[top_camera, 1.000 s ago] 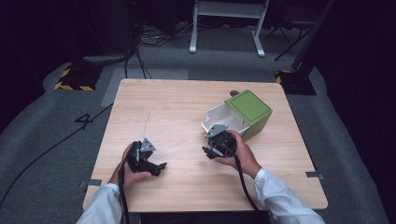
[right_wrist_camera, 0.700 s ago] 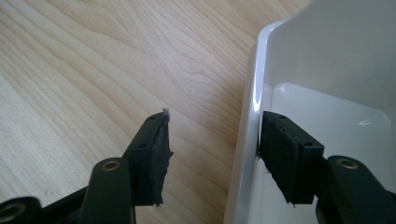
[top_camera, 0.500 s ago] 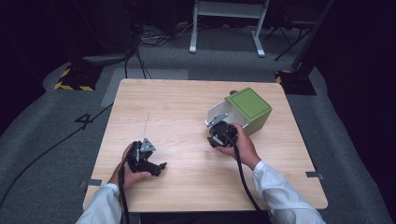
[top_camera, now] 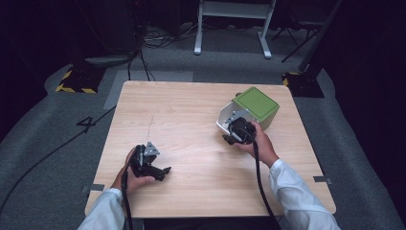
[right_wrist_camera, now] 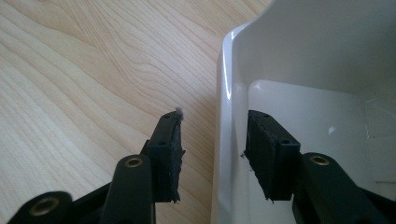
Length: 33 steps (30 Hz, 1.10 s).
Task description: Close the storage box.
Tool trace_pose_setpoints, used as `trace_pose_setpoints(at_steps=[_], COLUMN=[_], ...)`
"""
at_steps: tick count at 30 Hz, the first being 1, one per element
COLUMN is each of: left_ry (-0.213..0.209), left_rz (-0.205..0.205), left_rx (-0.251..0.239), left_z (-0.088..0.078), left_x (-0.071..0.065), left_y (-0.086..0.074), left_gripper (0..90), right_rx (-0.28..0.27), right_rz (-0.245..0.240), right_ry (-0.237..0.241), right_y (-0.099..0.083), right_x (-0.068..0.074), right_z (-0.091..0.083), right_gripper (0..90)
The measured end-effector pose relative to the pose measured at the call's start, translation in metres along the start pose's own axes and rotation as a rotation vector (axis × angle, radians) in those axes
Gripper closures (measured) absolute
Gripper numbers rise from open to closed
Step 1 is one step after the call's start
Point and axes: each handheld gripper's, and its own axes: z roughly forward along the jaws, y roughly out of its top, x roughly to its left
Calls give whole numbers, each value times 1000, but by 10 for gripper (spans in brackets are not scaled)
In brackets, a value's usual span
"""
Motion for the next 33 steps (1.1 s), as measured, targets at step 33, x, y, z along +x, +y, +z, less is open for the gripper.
trace_pose_setpoints(at_steps=[33], left_ry=[0], left_rz=[0], left_rx=[0], left_z=[0], left_x=[0], left_y=[0], left_gripper=[2], right_rx=[16], right_rz=[70], right_ry=[-149], right_y=[-11], right_x=[-56], right_z=[9], right_gripper=[621])
